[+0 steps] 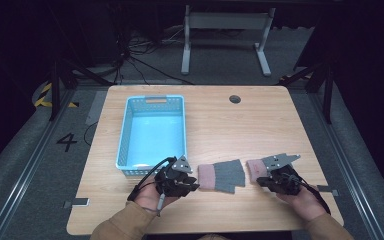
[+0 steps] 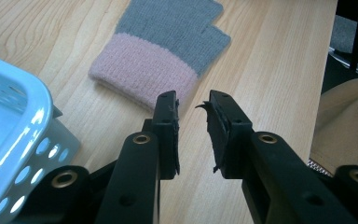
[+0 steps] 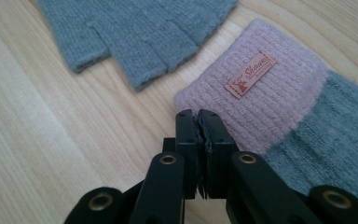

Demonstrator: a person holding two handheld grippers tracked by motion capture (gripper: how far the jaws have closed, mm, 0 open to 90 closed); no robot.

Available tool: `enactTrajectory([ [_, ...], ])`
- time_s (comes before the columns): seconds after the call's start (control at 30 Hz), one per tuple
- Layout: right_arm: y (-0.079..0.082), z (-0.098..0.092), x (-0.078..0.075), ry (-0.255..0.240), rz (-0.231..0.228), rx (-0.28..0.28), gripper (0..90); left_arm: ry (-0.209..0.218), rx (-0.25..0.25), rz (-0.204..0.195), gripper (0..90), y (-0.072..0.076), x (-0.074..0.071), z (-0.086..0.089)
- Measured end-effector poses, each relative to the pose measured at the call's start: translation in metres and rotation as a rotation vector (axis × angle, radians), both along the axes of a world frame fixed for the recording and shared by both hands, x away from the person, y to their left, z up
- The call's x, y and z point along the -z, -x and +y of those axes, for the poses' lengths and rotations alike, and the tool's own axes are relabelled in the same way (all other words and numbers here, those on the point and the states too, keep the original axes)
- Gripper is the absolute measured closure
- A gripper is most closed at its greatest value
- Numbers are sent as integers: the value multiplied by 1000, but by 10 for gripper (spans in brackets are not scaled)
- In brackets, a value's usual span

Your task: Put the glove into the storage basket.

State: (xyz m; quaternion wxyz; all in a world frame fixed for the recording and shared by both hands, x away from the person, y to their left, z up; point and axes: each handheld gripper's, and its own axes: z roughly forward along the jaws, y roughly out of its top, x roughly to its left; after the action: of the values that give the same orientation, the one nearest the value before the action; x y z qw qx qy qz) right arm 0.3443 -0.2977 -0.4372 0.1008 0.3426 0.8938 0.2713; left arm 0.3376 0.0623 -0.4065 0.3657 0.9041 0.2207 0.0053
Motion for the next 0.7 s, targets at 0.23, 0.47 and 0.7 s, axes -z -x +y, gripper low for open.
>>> enactTrajectory([
  [0.23, 3, -13, -20, -42, -51, -5, 770, -2, 1, 1, 733, 0, 0, 0],
  [0.47, -20, -33, -29, -53, -63, 56, 558, -1, 0, 1, 733, -1, 1, -1],
  [0.7, -42, -40, -12, -3, -22, 82, 528, 4, -2, 3, 733, -1, 0, 1],
])
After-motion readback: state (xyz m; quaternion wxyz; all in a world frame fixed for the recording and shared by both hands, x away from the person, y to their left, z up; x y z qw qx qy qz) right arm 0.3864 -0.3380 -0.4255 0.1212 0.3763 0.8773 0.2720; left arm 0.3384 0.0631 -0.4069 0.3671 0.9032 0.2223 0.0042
